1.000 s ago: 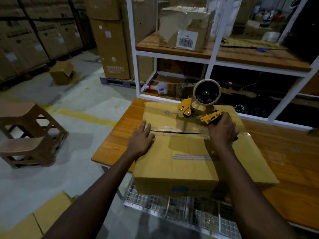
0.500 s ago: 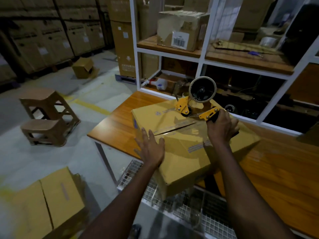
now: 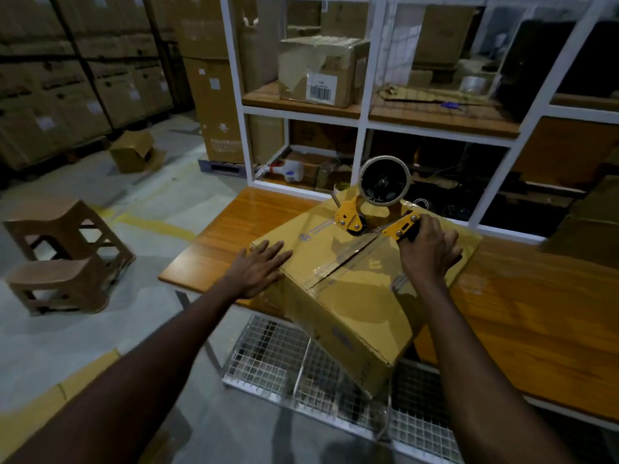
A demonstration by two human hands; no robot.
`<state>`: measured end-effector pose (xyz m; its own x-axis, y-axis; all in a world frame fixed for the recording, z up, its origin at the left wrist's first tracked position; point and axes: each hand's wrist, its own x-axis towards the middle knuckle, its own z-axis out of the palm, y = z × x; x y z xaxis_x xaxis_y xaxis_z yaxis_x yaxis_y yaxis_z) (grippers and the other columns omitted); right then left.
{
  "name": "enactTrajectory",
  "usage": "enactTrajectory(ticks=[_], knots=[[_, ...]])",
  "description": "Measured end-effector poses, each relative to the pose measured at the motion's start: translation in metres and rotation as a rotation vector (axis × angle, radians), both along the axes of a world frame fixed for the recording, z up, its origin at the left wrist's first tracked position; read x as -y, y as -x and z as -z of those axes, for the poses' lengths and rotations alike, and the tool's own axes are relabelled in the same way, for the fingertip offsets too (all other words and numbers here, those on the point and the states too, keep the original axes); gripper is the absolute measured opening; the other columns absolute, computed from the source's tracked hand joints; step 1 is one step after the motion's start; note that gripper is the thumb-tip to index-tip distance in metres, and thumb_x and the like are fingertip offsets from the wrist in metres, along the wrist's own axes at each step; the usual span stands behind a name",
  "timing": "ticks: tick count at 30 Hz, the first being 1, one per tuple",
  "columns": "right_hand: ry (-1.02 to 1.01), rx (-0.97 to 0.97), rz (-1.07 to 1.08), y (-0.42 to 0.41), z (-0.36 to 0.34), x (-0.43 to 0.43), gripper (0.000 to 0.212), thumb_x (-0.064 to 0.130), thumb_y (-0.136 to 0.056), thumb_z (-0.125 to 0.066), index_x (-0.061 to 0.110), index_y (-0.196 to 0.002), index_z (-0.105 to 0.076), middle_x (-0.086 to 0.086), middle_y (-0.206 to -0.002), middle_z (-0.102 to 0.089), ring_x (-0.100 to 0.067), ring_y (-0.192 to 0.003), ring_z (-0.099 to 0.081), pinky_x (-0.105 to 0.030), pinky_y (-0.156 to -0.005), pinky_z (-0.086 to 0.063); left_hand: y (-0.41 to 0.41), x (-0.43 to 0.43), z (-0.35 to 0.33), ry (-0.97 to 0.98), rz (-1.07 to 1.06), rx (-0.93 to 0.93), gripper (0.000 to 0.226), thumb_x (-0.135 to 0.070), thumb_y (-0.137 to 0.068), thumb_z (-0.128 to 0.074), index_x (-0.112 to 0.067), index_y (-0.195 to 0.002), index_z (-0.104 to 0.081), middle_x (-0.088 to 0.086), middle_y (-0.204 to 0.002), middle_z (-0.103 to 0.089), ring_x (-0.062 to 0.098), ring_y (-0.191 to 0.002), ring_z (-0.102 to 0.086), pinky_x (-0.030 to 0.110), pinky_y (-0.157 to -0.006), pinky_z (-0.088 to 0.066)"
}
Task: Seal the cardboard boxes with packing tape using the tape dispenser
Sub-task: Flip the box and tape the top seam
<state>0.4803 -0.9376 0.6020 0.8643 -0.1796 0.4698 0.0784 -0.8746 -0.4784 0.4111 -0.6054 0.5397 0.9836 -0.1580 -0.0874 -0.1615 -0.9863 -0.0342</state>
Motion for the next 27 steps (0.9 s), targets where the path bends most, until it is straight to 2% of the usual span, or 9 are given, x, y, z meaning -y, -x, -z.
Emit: enactTrajectory(ticks=[4,8,14,16,18,20,23,27], knots=[[-0.026,0.002,0.007,0.006,-0.004,-0.020,0.023,0.029,-0.091,-0.060,0.017,-0.108,-0.052,-0.005,-0.118,-0.055,-0.034,-0.108,-0.040,-0.047,-0.090,-0.029,-0.024,-0.035,0.000,-0.013,0.083,-0.056,0.087,-0.086,-0.069,0.019,-0.054,-0.150,0.007,-0.004,-0.165,0.009,0.034,-0.150,-0.004,0.065,-0.110,-0.026],[-0.054,-0.014,0.012,0.011,-0.004,-0.048,0.025,0.026,-0.092,-0.059,0.016,-0.113,-0.050,-0.006,-0.119,-0.054,-0.033,-0.109,-0.041,-0.046,-0.090,-0.030,-0.032,-0.047,0.021,0.108,0.159,0.032,0.072,-0.077,-0.088,-0.002,-0.048,-0.153,-0.011,0.010,-0.165,0.000,0.040,-0.140,-0.028,0.051,-0.108,-0.032],[-0.036,0.012,0.008,0.018,0.000,-0.081,0.024,0.026,-0.092,-0.059,0.016,-0.112,-0.050,-0.005,-0.118,-0.054,-0.032,-0.108,-0.041,-0.049,-0.091,-0.031,-0.021,-0.046,0.045,0.240,0.050,0.212,0.073,-0.079,-0.087,-0.001,-0.050,-0.149,-0.027,0.009,-0.163,-0.018,0.040,-0.111,-0.046,0.047,-0.090,-0.045],[-0.041,0.010,0.004,0.021,0.002,-0.092,0.023,0.026,-0.093,-0.058,0.016,-0.112,-0.051,-0.005,-0.118,-0.054,-0.033,-0.109,-0.041,-0.050,-0.093,-0.030,-0.005,-0.042,0.049,0.261,-0.021,0.270,0.067,-0.078,-0.089,-0.011,-0.051,-0.147,-0.031,0.007,-0.161,-0.023,0.037,-0.105,-0.047,0.042,-0.084,-0.045],[-0.058,0.001,-0.004,0.024,0.002,-0.101,0.025,0.025,-0.092,-0.059,0.016,-0.114,-0.051,-0.005,-0.120,-0.054,-0.033,-0.111,-0.040,-0.048,-0.092,-0.030,0.013,-0.035,0.051,0.289,-0.115,0.311,0.057,-0.071,-0.092,-0.029,-0.051,-0.146,-0.033,0.005,-0.161,-0.023,0.035,-0.111,-0.044,0.041,-0.083,-0.043],[-0.070,0.001,-0.038,0.026,0.004,-0.109,0.025,0.023,-0.091,-0.060,0.016,-0.114,-0.051,-0.005,-0.121,-0.054,-0.033,-0.111,-0.040,-0.046,-0.092,-0.029,0.032,-0.023,0.049,0.326,-0.220,0.296,0.055,-0.066,-0.093,-0.040,-0.052,-0.146,-0.032,0.003,-0.161,-0.018,0.031,-0.118,-0.038,0.042,-0.088,-0.040],[-0.036,0.028,-0.070,0.030,0.005,-0.116,0.026,0.018,-0.090,-0.059,0.016,-0.114,-0.050,-0.006,-0.119,-0.053,-0.034,-0.107,-0.041,-0.047,-0.095,-0.028,0.057,-0.003,0.047,0.344,-0.321,0.325,0.055,-0.065,-0.093,-0.042,-0.050,-0.145,-0.035,0.005,-0.160,-0.021,0.030,-0.117,-0.038,0.043,-0.089,-0.038],[0.037,0.008,-0.069,0.032,0.003,-0.113,0.027,0.022,-0.092,-0.056,0.017,-0.116,-0.047,-0.005,-0.120,-0.052,-0.032,-0.105,-0.040,-0.045,-0.095,-0.025,0.066,0.010,0.038,0.235,-0.347,0.330,0.056,-0.065,-0.093,-0.042,-0.047,-0.145,-0.035,0.009,-0.158,-0.025,0.035,-0.119,-0.040,0.045,-0.091,-0.037]])
